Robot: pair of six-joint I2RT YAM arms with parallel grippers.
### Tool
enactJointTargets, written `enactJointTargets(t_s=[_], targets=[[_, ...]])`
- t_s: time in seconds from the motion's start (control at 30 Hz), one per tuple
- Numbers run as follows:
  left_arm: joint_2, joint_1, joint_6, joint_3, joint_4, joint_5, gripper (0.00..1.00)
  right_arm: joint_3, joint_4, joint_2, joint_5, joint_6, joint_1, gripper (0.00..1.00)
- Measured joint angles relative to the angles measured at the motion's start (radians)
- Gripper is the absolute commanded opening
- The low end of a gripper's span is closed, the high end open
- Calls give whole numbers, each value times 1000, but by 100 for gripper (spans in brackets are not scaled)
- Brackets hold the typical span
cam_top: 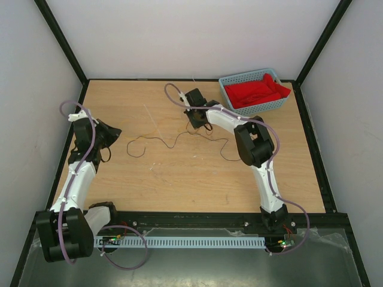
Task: Zip-tie the wires
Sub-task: Untie the cable at the center of the board, then straighten the cable at the center of the board.
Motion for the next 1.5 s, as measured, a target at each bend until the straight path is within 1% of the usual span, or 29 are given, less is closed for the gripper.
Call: enactJointTargets(t_s=[0.1,0.3,0.4,0.53,0.63,0.73,0.8,0.97,1.17,1.3,1.5], targets=[[-1,2,6,0,0,0,0,-10,-52,-30,119,-4,1,0],[-1,2,11,0,0,12,0,12,-144,-100,519,-51,21,0],[-1,2,11,0,0,16,0,49,-159,-105,677,-78,35,0],[-1,2,11,0,0,19,0,127,-171,-105,830,-129,63,0],[-1,2,11,-2,0,19,0,193,-163,-108,904,-178,75,0],[-7,8,11,-16,0,24,0,209,-154,-141,917,-208,81,0],[-17,23,11,-26,0,35,0,179,-142,-185,909,-209,77,0],[-76,70,10,-64,-2,68,0,-60,-136,-391,872,-161,26,0],[-112,72,3,-127,-1,131,0,-342,-140,-602,850,-80,-68,0],[-130,66,-6,-194,-6,147,0,-483,-130,-665,832,-40,-79,0],[-164,43,-24,-255,-8,140,0,-628,-112,-664,806,0,-88,0]])
